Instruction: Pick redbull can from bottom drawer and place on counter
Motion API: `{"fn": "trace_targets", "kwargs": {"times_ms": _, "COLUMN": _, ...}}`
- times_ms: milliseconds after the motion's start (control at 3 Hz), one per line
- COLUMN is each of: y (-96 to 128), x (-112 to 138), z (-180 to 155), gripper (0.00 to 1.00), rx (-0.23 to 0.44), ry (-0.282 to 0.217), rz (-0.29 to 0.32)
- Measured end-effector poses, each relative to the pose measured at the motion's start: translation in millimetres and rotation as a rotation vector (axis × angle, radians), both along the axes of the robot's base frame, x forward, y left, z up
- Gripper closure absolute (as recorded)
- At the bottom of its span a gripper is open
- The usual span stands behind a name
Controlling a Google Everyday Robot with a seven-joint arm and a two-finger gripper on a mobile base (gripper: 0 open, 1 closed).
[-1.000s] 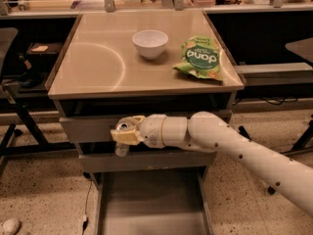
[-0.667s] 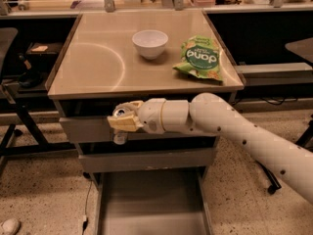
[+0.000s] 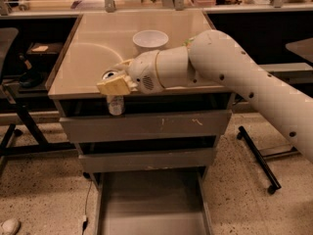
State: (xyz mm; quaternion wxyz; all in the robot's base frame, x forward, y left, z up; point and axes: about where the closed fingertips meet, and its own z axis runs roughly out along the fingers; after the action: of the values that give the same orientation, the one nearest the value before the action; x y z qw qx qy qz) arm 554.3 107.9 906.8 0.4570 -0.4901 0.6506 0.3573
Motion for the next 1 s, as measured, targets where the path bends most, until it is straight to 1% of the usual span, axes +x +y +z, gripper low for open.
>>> {"fn": "trace_targets", "kwargs": {"times_ms": 333, "y": 0, "x": 0, "z": 0, "gripper": 1.00, "rx": 0.000, "ry": 0.000, "rz": 0.000}}
{"fn": "trace_targets", "kwargs": {"times_ms": 1000, "y": -8, "x": 23, "z": 49, "gripper": 1.00, "rx": -0.047, "ry": -0.070, "rz": 0.001}}
